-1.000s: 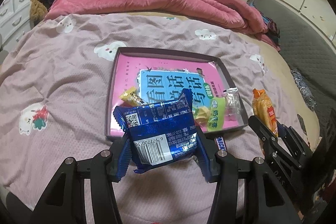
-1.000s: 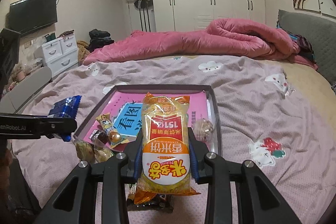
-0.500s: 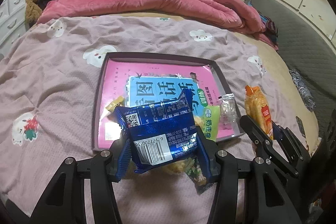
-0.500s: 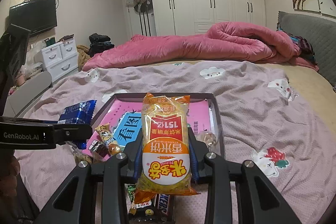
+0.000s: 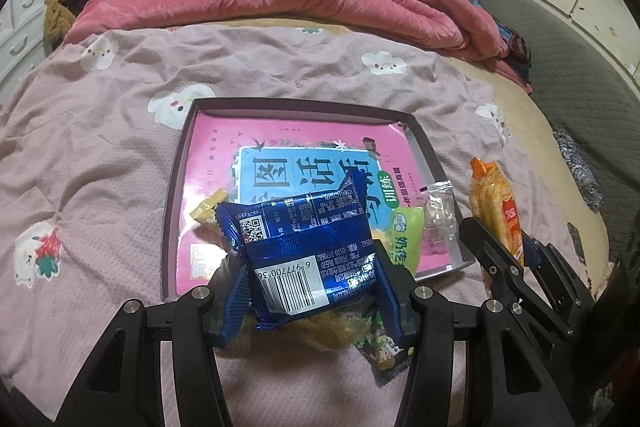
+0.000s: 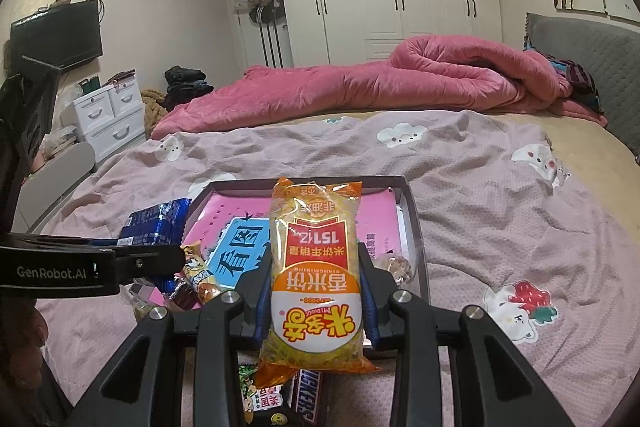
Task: Organize snacks
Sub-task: 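Carry the blue packet over the tray with the left tool while the right tool carries the bread packet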
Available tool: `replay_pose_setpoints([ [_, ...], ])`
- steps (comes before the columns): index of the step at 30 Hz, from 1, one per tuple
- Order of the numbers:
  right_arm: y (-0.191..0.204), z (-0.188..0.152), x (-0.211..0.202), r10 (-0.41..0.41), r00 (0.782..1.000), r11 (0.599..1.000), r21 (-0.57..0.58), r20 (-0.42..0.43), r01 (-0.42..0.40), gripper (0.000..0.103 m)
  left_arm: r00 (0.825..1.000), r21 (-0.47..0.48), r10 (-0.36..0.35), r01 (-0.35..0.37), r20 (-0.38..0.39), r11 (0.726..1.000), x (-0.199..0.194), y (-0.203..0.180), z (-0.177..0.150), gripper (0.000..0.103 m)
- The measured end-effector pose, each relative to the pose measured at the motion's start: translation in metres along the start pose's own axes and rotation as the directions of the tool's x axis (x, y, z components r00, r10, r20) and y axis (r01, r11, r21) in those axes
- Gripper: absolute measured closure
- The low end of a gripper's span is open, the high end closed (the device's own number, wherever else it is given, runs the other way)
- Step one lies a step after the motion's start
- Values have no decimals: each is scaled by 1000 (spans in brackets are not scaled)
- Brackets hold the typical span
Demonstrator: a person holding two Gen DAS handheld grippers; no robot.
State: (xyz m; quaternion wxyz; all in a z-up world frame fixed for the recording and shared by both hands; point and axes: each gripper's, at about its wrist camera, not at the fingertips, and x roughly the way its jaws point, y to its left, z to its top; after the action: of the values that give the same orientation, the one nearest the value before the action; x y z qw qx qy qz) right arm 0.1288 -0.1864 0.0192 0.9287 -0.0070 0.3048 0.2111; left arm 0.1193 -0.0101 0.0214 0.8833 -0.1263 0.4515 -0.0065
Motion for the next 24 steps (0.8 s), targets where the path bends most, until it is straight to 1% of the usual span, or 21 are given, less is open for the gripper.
replay_pose_setpoints([
  [24, -11, 5, 37, 6, 1000, 1000, 30, -27, -6, 67, 998, -1, -11, 11, -57, 1000, 43, -4, 5, 47],
])
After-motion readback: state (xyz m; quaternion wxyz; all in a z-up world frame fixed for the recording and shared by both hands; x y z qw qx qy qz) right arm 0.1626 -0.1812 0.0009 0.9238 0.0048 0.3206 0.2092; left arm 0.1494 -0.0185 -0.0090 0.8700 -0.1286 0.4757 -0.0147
